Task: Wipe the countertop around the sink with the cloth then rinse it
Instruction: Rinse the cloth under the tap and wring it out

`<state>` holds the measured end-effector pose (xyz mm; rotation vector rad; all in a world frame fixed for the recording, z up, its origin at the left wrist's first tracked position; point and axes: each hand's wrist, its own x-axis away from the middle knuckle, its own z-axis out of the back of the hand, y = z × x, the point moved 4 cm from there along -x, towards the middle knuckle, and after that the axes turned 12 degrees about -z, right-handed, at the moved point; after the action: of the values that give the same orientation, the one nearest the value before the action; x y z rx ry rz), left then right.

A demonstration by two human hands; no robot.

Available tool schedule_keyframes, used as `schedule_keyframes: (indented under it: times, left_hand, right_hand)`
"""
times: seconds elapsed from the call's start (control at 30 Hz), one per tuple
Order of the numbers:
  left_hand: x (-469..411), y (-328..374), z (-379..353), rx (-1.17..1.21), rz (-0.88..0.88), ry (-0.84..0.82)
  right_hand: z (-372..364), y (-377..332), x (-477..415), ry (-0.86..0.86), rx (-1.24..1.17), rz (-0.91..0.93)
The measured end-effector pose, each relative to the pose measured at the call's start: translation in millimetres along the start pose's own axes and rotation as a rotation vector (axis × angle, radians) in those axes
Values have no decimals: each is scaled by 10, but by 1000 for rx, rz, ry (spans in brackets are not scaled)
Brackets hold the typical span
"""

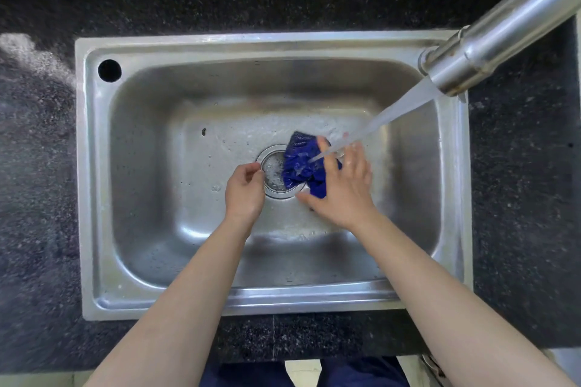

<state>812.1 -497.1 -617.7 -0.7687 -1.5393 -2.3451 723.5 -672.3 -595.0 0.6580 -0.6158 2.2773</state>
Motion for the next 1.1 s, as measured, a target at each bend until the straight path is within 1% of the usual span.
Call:
schedule_keyframes:
  times: [0.03, 0.1, 0.13, 0.2, 0.3, 0.4, 0.47, 0.5, 0.53, 0.6, 0.63, 0.67, 0.77, 0.8, 0.83, 0.9, 0.97, 1.07, 1.1]
  left_hand:
    - [9, 11, -3, -30, -17, -5]
    - [21, 27, -2, -83, -41, -10]
    - [21, 31, -1, -94, -48, -14]
    - [9, 27, 5, -113, -54, -29]
    - [12, 9, 17, -138, -53, -39]
    - [7, -2, 13, -130, -61, -42]
    - [-12, -24, 12, -144, -66, -53]
    - [-19, -37, 18, -159, -70, -55]
    - [-33, -56, 25, -170, -77, -53]
    - [-62, -93, 25, -175, -87, -43]
    - [-70, -106, 19, -182, -94, -42]
    - [-80, -116, 12, -195, -105, -43]
    - [-112, -109, 0, -254, -148, -63]
    - [-128, -115, -3, -271, -159, -74]
    - [-141, -123, -2, -283, -163, -87]
    - [-138, -132, 9, -290, -150, -108]
    - [-114, -120, 24, -271, -128, -111]
    - [-91, -111, 41, -253, -107, -107]
    - [-88, -118, 50, -253, -103, -105]
  right_hand:
    - [-33, -32, -7, -33, 129, 92]
    - [-136, -42, -115, -113, 268, 210]
    - [-167, -53, -196, -136, 270, 235]
    - [-150, -104, -359, -114, 148, 242]
    - [-77, -113, -502, -59, -2, 126]
    - [30, -85, -368, -88, -266, -65]
    - [90, -25, -203, -160, -481, -236]
    - [112, 29, -125, -190, -524, -298]
    - [125, 101, -65, -185, -463, -308]
    - [174, 210, 38, -115, -159, -206]
    - [187, 240, 54, -73, -42, -131]
    - [176, 243, 47, -56, 25, -50]
    - [-43, 109, -41, -147, 113, 194]
    - [-122, 49, -78, -163, 113, 229]
    - [-177, -7, -120, -162, 61, 235]
    - [-178, -99, -191, -115, -64, 180]
    - [-72, -156, -193, -61, -206, 8]
    - [181, -151, -67, 10, -636, -300]
    - [248, -132, -15, 39, -699, -346]
